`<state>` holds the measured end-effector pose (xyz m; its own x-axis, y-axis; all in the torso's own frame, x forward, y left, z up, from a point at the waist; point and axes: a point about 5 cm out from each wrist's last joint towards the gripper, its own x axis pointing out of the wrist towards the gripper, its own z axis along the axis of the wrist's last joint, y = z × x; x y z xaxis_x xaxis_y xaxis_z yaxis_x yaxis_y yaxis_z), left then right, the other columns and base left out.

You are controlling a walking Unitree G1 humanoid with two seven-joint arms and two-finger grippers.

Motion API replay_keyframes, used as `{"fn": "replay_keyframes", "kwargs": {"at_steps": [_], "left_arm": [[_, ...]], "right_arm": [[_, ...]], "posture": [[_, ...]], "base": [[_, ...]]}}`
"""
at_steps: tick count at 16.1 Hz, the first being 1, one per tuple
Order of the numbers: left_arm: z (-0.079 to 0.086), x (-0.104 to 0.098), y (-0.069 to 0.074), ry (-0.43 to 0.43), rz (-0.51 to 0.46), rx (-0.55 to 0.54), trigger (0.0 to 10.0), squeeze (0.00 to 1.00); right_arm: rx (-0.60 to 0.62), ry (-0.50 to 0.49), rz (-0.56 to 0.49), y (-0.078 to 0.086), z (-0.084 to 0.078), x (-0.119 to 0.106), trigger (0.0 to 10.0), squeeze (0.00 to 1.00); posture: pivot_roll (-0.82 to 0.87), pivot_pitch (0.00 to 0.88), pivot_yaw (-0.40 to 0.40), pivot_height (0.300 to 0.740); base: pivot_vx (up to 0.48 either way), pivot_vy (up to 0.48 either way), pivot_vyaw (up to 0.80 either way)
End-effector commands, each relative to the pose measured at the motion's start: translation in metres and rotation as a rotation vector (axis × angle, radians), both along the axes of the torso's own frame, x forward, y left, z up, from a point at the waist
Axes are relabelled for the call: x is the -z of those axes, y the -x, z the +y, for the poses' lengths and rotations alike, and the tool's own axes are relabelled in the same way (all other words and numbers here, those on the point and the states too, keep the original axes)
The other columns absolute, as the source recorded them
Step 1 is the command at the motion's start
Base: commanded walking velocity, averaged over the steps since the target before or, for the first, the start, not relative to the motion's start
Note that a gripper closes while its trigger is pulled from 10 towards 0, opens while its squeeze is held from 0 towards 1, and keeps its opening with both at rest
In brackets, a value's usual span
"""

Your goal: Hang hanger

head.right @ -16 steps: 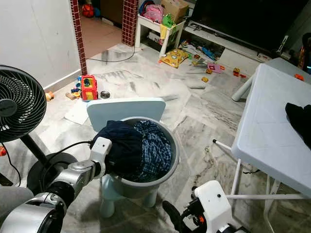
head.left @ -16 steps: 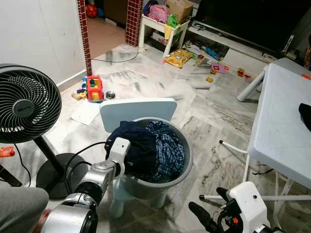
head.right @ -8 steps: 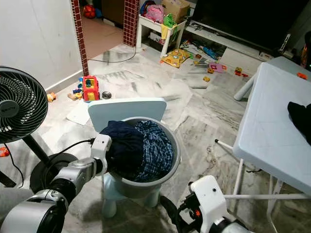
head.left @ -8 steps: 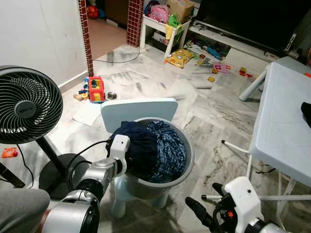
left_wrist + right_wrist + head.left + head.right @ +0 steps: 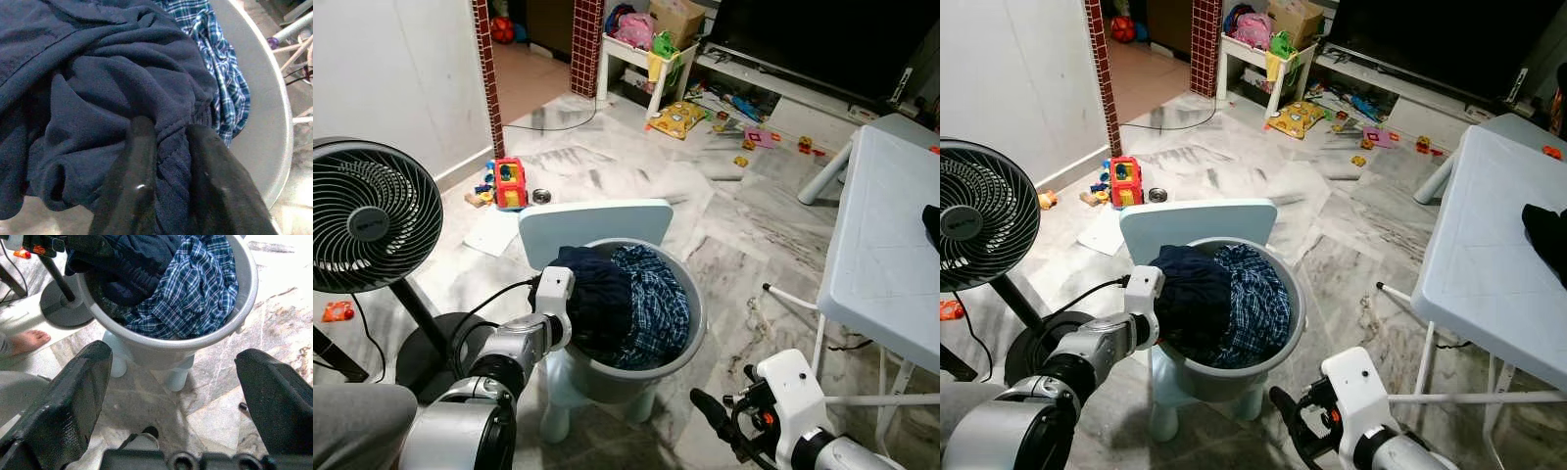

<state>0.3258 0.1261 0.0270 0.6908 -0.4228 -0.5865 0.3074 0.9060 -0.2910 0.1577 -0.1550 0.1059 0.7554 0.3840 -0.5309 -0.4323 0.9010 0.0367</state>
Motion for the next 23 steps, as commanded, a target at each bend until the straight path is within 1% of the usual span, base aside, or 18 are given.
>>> {"fn": "replay_keyframes", "kwargs": {"at_steps": [1, 3, 4, 5, 7, 10, 11, 12, 13, 14, 15, 16, 17, 18, 19, 20, 21, 23], "left_arm": [[-0.008, -0.011, -0.008, 0.04, -0.015, 0.019, 0.0, 0.0], [-0.015, -0.022, -0.015, 0.088, -0.036, 0.044, 0.0, 0.0], [-0.027, -0.039, -0.023, 0.189, -0.077, 0.083, 0.0, 0.0], [-0.037, -0.053, -0.029, 0.259, -0.105, 0.127, 0.0, 0.0], [-0.062, -0.083, -0.036, 0.417, -0.156, 0.249, 0.0, 0.0], [-0.079, -0.11, -0.043, 0.504, -0.246, 0.288, 0.0, 0.0], [-0.084, -0.124, -0.048, 0.524, -0.306, 0.288, 0.0, 0.0], [-0.081, -0.125, -0.052, 0.503, -0.322, 0.243, 0.0, 0.0], [-0.078, -0.124, -0.053, 0.485, -0.315, 0.215, 0.0, 0.0], [-0.072, -0.117, -0.055, 0.426, -0.311, 0.155, 0.0, 0.0], [-0.066, -0.113, -0.057, 0.367, -0.333, 0.076, 0.0, 0.0], [-0.067, -0.119, -0.059, 0.341, -0.4, 0.072, 0.0, 0.0], [-0.08, -0.136, -0.059, 0.368, -0.488, 0.166, 0.0, 0.0], [-0.084, -0.14, -0.059, 0.374, -0.506, 0.192, 0.0, 0.0], [-0.096, -0.156, -0.059, 0.366, -0.584, 0.304, 0.0, 0.0], [-0.102, -0.168, -0.059, 0.308, -0.661, 0.391, 0.0, 0.0], [-0.104, -0.176, -0.059, 0.261, -0.72, 0.447, 0.0, 0.0], [-0.108, -0.191, -0.058, 0.201, -0.81, 0.55, 0.0, 0.0]], "right_arm": [[0.019, 0.02, 0.0, -0.002, -0.004, 0.003, 10.0, 0.0], [0.034, 0.025, -0.012, -0.007, -0.005, 0.004, 10.0, 0.0], [0.042, 0.03, -0.029, -0.012, -0.005, 0.005, 10.0, 0.0], [0.049, 0.033, -0.042, -0.016, -0.005, 0.005, 10.0, 0.0], [0.051, 0.034, -0.066, -0.022, -0.005, 0.004, 10.0, 0.0], [0.075, 0.034, -0.089, -0.027, -0.005, 0.004, 10.0, 0.0], [0.089, 0.032, -0.102, -0.031, -0.003, 0.005, 10.0, 0.0], [0.091, 0.029, -0.107, -0.032, -0.001, 0.005, 10.0, 0.0], [0.091, 0.029, -0.109, -0.032, -0.001, 0.006, 10.0, 0.0], [0.098, 0.031, -0.118, -0.035, 0.0, 0.006, 10.0, 0.0], [0.113, 0.031, -0.133, -0.039, -0.001, 0.006, 10.0, 0.0], [0.126, 0.031, -0.149, -0.042, -0.001, 0.005, 10.0, 0.0], [0.13, 0.032, -0.156, -0.046, 0.0, 0.005, 10.0, 0.0], [0.13, 0.032, -0.157, -0.046, 0.0, 0.005, 10.0, 0.0], [0.131, 0.033, -0.16, -0.049, 0.001, 0.007, 10.0, 0.0], [0.13, 0.033, -0.165, -0.05, 0.002, 0.008, 10.0, 0.0], [0.131, 0.031, -0.17, -0.052, 0.003, 0.008, 10.0, 0.0], [0.142, 0.028, -0.179, -0.054, 0.003, 0.008, 10.0, 0.0]], "posture": [[-0.14, 0.005, -0.131, 0.74], [-0.12, 0.0, -0.128, 0.74], [-0.12, 0.0, -0.126, 0.74], [-0.11, 0.0, -0.122, 0.74], [-0.1, 0.0, -0.11, 0.74], [-0.09, 0.0, -0.093, 0.74], [-0.09, 0.0, -0.085, 0.74], [-0.08, 0.0, -0.08, 0.74], [-0.08, 0.0, -0.08, 0.74], [-0.07, 0.0, -0.078, 0.74], [-0.07, 0.0, -0.074, 0.74], [-0.07, 0.0, -0.074, 0.74], [-0.06, 0.0, -0.076, 0.74], [-0.06, 0.0, -0.076, 0.74], [-0.04, 0.0, -0.078, 0.74], [-0.04, 0.0, -0.075, 0.74], [-0.04, 0.0, -0.072, 0.74], [-0.03, 0.0, -0.065, 0.74]], "base": [[0.0, 0.0, 0.0], [0.0, 0.0, 0.0], [0.0, 0.0, 0.0], [0.0, 0.0, 0.0], [0.0, 0.0, 0.0], [0.0, 0.0, 0.0], [0.0, 0.0, 0.0], [0.0, 0.0, 0.0], [0.0, 0.0, 0.0], [0.0, 0.0, 0.0], [0.0, 0.0, 0.0], [0.0, 0.0, 0.0], [0.0, 0.0, 0.0], [0.0, 0.0, 0.0], [0.0, 0.0, 0.0], [0.0, 0.0, 0.0], [0.0, 0.0, 0.0], [0.0, 0.0, 0.0]]}}
